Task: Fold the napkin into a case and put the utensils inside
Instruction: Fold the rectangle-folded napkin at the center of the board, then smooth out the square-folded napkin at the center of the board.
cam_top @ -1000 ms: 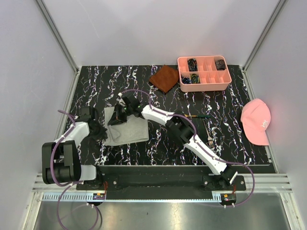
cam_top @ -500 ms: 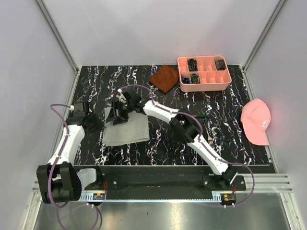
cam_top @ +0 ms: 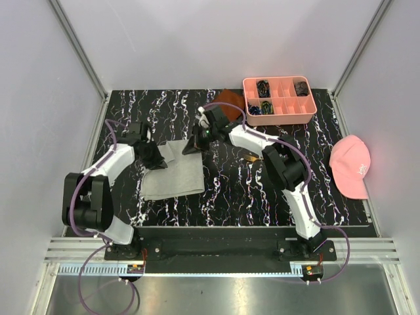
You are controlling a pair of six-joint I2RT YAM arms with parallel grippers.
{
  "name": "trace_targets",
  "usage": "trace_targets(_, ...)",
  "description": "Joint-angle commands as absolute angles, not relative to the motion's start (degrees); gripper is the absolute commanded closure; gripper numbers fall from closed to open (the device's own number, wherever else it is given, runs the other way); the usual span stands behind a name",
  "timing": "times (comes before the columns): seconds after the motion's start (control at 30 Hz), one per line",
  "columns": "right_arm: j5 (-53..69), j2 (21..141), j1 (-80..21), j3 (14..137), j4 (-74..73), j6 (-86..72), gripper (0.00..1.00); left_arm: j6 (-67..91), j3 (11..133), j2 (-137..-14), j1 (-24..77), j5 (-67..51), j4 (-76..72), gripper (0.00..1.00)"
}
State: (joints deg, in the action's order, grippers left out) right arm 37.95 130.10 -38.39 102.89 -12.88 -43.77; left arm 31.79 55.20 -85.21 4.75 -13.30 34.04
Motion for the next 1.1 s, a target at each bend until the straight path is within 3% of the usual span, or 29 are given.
trace_targets(0.0,37.0,128.3,-39.0,96.5,-10.0,-40.7,0.94,34.7,59.4,-90.6,7.3,-12.3,28.1,0.85)
trace_targets(0.17,34.9,128.0,-39.1,91.9,-9.8,-38.2,0.98,36.6,64.8,-98.9,10.5,-12.7,27.3,0.86)
trace_targets(0.5,34.2,127.4,-39.0,88.9,-9.5,-36.8,0.99,39.0,70.7,-106.8,10.8,-6.2,28.8,0.86)
trace_targets(0.73,34.8,127.0,-39.0,87.9,-8.8,-37.4,0.99,33.9,86.1,-110.6,0.1,4.8,42.2,0.86)
trace_targets(0.83,34.7,125.9,-39.2,87.2,-8.9,-36.9,0.99,31.2,91.2,-105.4,-4.8,5.7,46.0,0.85)
trace_targets(0.9,34.5,124.8,-39.2,86.7,-8.9,-36.2,0.98,29.4,90.8,-101.2,-5.4,5.2,45.8,0.76)
trace_targets(0.97,34.4,124.5,-39.5,86.8,-9.3,-35.9,0.96,28.4,88.0,-95.6,-5.4,2.3,45.4,0.71)
trace_targets(1.07,34.3,124.2,-41.3,87.8,-10.9,-34.5,0.88,29.0,81.9,-90.7,-5.4,-3.2,44.2,0.71)
